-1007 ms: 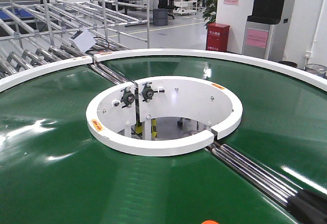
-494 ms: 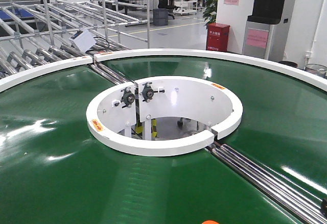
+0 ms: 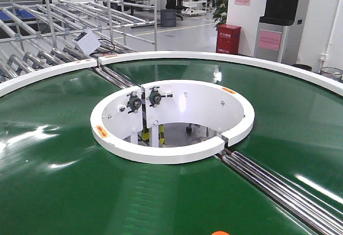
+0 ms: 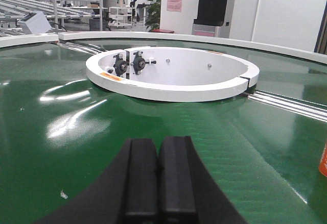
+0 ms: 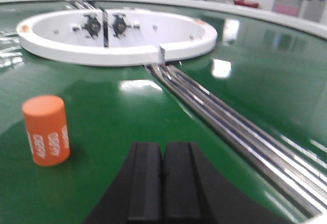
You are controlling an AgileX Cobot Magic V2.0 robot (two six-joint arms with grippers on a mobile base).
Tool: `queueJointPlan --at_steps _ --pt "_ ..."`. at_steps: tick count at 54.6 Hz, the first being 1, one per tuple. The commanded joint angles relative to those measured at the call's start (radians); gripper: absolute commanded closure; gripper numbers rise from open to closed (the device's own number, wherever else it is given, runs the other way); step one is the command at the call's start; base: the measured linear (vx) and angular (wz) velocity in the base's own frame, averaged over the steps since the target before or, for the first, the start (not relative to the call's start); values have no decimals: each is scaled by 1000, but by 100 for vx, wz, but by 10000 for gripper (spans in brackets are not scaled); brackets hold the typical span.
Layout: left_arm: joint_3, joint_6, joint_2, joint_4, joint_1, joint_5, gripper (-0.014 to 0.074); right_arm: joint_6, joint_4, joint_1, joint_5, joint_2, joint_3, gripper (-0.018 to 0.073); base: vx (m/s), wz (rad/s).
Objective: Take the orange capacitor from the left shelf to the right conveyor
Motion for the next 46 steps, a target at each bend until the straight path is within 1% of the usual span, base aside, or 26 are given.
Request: queueJointPlan --at_steps 1,4,46 --pt "-30 -6 -4 -5 -7 -81 603 -12 18 -25 -55 -50 38 571 0 0" --pt "-30 -6 -5 -5 -7 -81 603 -20 6 -20 -30 -38 34 571 0 0" --pt "-30 -6 -4 -5 -7 -81 603 -19 6 -21 -29 -48 37 571 0 0"
